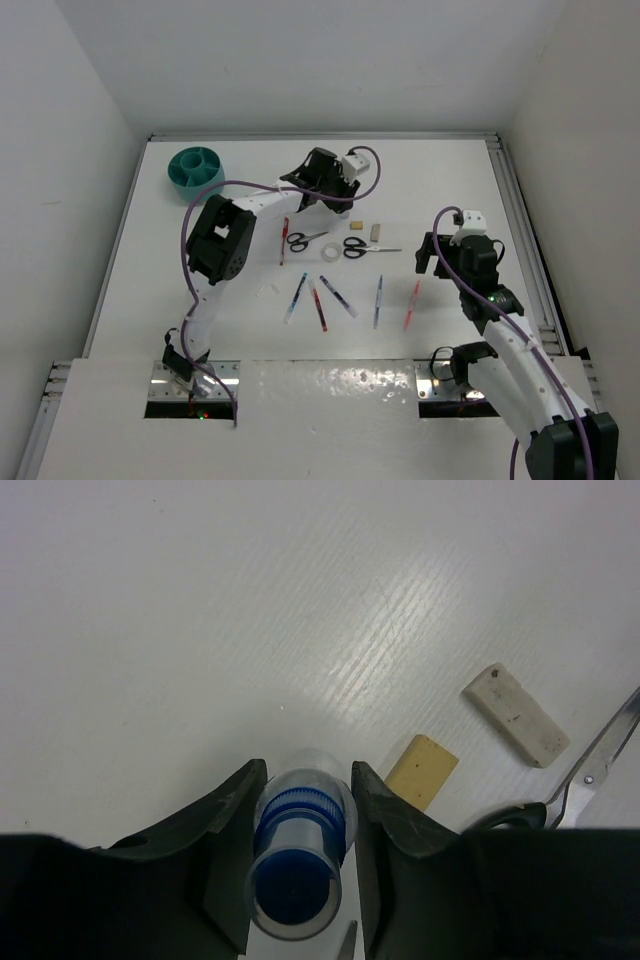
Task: Sort the stationery into containers
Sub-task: Pick up the stationery from the center of the board.
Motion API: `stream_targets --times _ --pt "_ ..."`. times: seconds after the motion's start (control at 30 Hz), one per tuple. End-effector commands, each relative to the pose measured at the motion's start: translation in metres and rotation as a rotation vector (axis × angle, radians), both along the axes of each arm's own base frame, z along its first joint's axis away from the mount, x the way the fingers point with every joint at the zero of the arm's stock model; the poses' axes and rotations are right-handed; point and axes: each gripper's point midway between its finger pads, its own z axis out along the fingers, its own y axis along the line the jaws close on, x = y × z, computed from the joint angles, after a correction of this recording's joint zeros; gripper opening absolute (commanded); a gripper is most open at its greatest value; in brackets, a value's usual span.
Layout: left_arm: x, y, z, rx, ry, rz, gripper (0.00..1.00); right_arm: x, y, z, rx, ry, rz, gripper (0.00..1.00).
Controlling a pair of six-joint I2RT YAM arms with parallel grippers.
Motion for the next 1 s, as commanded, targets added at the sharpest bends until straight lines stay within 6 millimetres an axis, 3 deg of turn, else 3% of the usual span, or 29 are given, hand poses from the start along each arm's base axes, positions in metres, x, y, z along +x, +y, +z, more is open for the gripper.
stream_targets --times 0.0,0.13,0.3,0.37,0.4,0.43,0.47,0.5,0.53,0.57,0.6,0.63,0.67,0.7,0.77,0.8,0.9,0.97 --pt "0.011 -0.011 0.045 -0.085 -0.051 0.023 0.0 0.007 -0.003 0.018 -0.019 -0.052 -0.01 0.94" --pt "0.019 -0.01 0.067 -0.12 -0.066 0.04 0.0 0.008 -0.002 0.02 -0.015 -0.062 -0.011 0.94" --pt "0.035 0.003 0.129 -0.172 -0.117 0.077 0.0 0.009 0.0 0.026 0.002 -0.076 -0.009 0.94" --pt "0.053 0.032 0.166 -0.202 -0.148 0.179 0.0 0.01 0.001 0.029 0.009 -0.078 -0.007 0.94" --pt "0.066 0.059 0.18 -0.21 -0.164 0.241 0.0 0.009 0.002 0.029 0.01 -0.079 -0.003 0.93" --pt "0.067 0.075 0.198 -0.222 -0.169 0.278 0.0 0.01 0.004 0.03 0.017 -0.083 0.003 0.93" --pt "0.079 0.11 0.228 -0.236 -0.221 0.35 0.0 0.01 0.004 0.031 0.022 -0.085 0.002 0.93" --pt "0.086 0.13 0.23 -0.226 -0.222 0.395 0.0 0.01 0.004 0.031 0.026 -0.087 0.0 0.93" --pt "0.084 0.151 0.252 -0.239 -0.25 0.442 0.0 0.011 0.005 0.031 0.03 -0.087 0.005 0.93" --pt "0.085 0.172 0.257 -0.228 -0.256 0.488 0.0 0.011 0.005 0.032 0.034 -0.09 0.002 0.93" --pt "0.09 0.214 0.258 -0.208 -0.263 0.574 0.0 0.012 0.007 0.032 0.047 -0.096 0.003 0.93" --pt "0.084 0.234 0.271 -0.201 -0.285 0.609 0.0 0.012 0.008 0.031 0.054 -0.095 0.004 0.92" --pt "0.083 0.255 0.272 -0.184 -0.292 0.645 0.0 0.013 0.009 0.031 0.06 -0.098 0.007 0.92" --pt "0.08 0.291 0.269 -0.155 -0.295 0.718 0.0 0.015 0.011 0.03 0.068 -0.098 0.008 0.92" --pt "0.076 0.326 0.262 -0.112 -0.293 0.784 0.0 0.016 0.014 0.03 0.085 -0.097 0.017 0.91" --pt "0.074 0.359 0.26 -0.092 -0.294 0.846 0.0 0.018 0.015 0.03 0.088 -0.095 0.02 0.91" --pt "0.076 0.399 0.246 -0.066 -0.281 0.905 0.0 0.022 0.02 0.032 0.102 -0.088 0.031 0.91" --pt "0.079 0.411 0.245 -0.049 -0.285 0.9 0.0 0.024 0.022 0.033 0.107 -0.085 0.042 0.91"
